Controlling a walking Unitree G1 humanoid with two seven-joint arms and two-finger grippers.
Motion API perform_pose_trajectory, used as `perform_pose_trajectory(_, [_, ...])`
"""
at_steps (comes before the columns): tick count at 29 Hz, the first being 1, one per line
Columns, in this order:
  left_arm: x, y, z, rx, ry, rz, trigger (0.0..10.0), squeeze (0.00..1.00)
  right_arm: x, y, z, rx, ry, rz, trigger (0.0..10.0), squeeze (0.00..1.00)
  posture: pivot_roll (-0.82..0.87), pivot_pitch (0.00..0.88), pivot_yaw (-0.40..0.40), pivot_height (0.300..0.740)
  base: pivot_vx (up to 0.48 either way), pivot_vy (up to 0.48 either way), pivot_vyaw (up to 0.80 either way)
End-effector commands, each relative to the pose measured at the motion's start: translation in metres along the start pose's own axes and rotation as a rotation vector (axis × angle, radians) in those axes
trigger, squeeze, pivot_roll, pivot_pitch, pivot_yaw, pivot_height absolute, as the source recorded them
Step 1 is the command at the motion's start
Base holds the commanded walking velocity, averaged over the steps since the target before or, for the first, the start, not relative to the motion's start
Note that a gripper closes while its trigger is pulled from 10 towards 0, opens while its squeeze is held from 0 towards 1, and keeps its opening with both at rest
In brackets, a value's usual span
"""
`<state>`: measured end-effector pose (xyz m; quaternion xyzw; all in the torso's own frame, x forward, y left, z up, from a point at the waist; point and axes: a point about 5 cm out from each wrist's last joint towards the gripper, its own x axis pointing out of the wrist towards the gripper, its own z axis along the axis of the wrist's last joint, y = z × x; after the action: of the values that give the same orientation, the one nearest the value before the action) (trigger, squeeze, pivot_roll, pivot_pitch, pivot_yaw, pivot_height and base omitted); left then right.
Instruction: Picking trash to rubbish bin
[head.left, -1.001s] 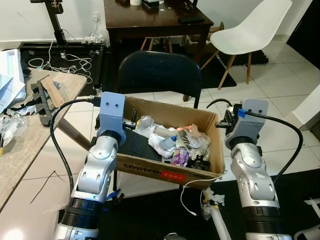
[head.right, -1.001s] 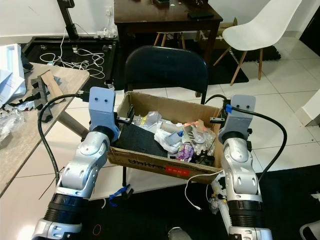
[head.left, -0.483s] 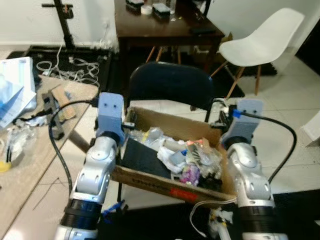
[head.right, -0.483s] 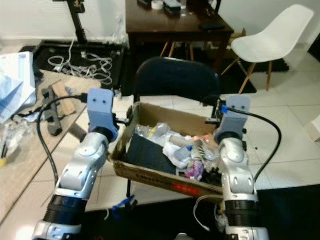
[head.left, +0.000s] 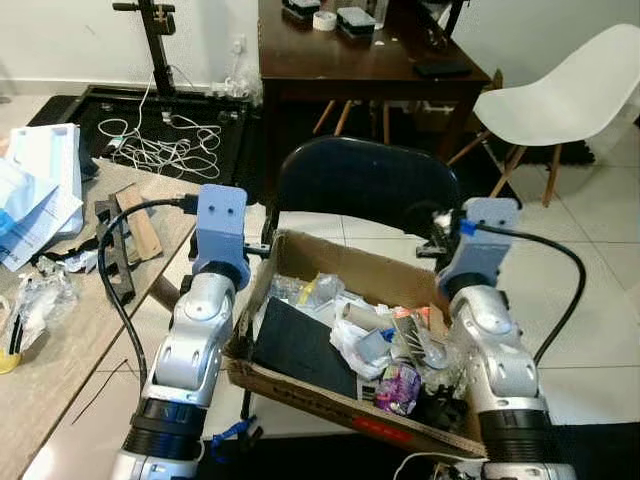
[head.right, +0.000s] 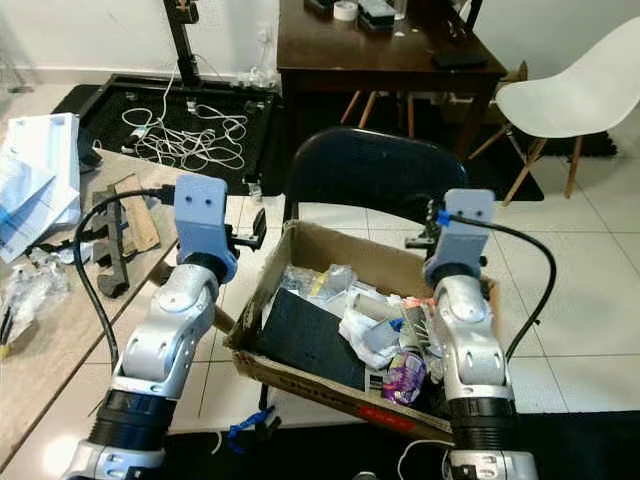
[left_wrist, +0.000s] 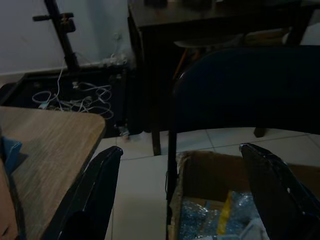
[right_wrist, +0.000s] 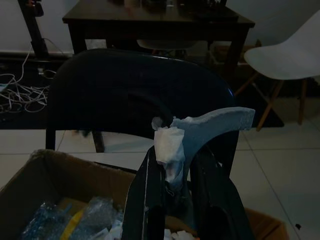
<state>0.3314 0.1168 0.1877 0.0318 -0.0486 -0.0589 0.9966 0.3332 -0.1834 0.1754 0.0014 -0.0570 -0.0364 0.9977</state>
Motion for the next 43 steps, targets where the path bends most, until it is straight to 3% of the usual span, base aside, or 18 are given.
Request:
perform_pose_trajectory(1, [-0.001, -0.001, -0.003, 0.001, 0.011, 0.002, 10.0, 0.0, -0.001, -0.006, -0.015, 0.027, 0.058, 0.003, 10.0, 0.0, -0.03, 0.135, -0.008, 0.74, 0.0, 0.0, 0.0])
perform_pose_trajectory(3, [0.0, -0.001, -0.003, 0.0, 0.01, 0.002, 10.0, 0.0, 0.0, -0.007, -0.021, 0.034, 0.089, 0.012, 10.0, 0.0, -0.03, 0.139, -0.006, 0.74, 0.0, 0.0, 0.0])
perform_pose_trajectory(5, [0.002, -0.002, -0.002, 0.001, 0.008, -0.004, 10.0, 0.0, 0.001, -0.018, -0.047, 0.027, 0.204, -0.031, 10.0, 0.0, -0.02, 0.142, -0.006, 0.74, 0.0, 0.0, 0.0])
perform_pose_trajectory(14, [0.002, -0.003, -0.001, 0.003, 0.007, -0.017, 10.0, 0.0, 0.004, -0.043, -0.066, 0.113, 0.28, -0.096, 10.0, 0.0, -0.02, 0.144, -0.003, 0.74, 0.0, 0.0, 0.0])
perform_pose_trajectory(15, [0.002, -0.003, -0.001, 0.004, 0.008, -0.018, 10.0, 0.0, 0.005, -0.044, -0.066, 0.126, 0.281, -0.092, 10.0, 1.0, -0.02, 0.144, -0.003, 0.74, 0.0, 0.0, 0.0])
perform_pose_trajectory(17, [0.002, -0.003, -0.001, 0.004, 0.008, -0.019, 10.0, 0.0, 0.005, -0.046, -0.066, 0.133, 0.281, -0.089, 10.0, 1.0, -0.02, 0.144, -0.003, 0.74, 0.0, 0.0, 0.0])
perform_pose_trajectory(19, [0.003, -0.003, -0.001, 0.007, 0.007, -0.021, 10.0, 0.0, 0.009, -0.048, -0.064, 0.078, 0.277, -0.1, 10.0, 1.0, -0.02, 0.146, 0.001, 0.74, 0.0, 0.0, 0.0])
perform_pose_trajectory(20, [0.003, -0.003, 0.0, 0.008, 0.007, -0.025, 10.0, 0.0, 0.013, -0.049, -0.06, 0.033, 0.257, -0.107, 10.0, 0.0, -0.02, 0.146, 0.001, 0.74, 0.0, 0.0, 0.0])
perform_pose_trajectory(25, [0.003, -0.004, 0.0, 0.008, 0.009, -0.03, 10.0, 0.0, 0.017, -0.043, -0.051, 0.068, 0.19, -0.075, 10.0, 0.0, -0.02, 0.148, 0.002, 0.74, 0.0, 0.0, 0.0])
perform_pose_trajectory(26, [0.002, -0.005, 0.0, 0.008, 0.009, -0.031, 10.0, 0.0, 0.02, -0.036, -0.043, 0.085, 0.124, -0.039, 10.0, 0.0, -0.01, 0.15, 0.002, 0.74, 0.0, 0.0, 0.0])
perform_pose_trajectory(31, [0.002, -0.004, 0.0, 0.004, 0.009, -0.032, 10.0, 0.0, 0.019, -0.014, -0.029, 0.174, 0.041, 0.074, 10.0, 0.0, -0.01, 0.152, 0.004, 0.74, 0.0, 0.0, 0.0])
perform_pose_trajectory(36, [0.001, -0.004, 0.001, 0.001, 0.005, -0.04, 10.0, 0.0, 0.013, 0.011, -0.013, 0.142, -0.065, 0.159, 10.0, 0.0, 0.0, 0.155, 0.009, 0.74, 0.0, 0.0, 0.0])
perform_pose_trajectory(43, [-0.001, -0.006, 0.004, -0.033, -0.009, -0.069, 10.0, 0.0, 0.009, 0.018, -0.006, 0.162, -0.099, 0.163, 10.0, 0.0, 0.0, 0.156, 0.012, 0.74, 0.0, 0.0, 0.0])
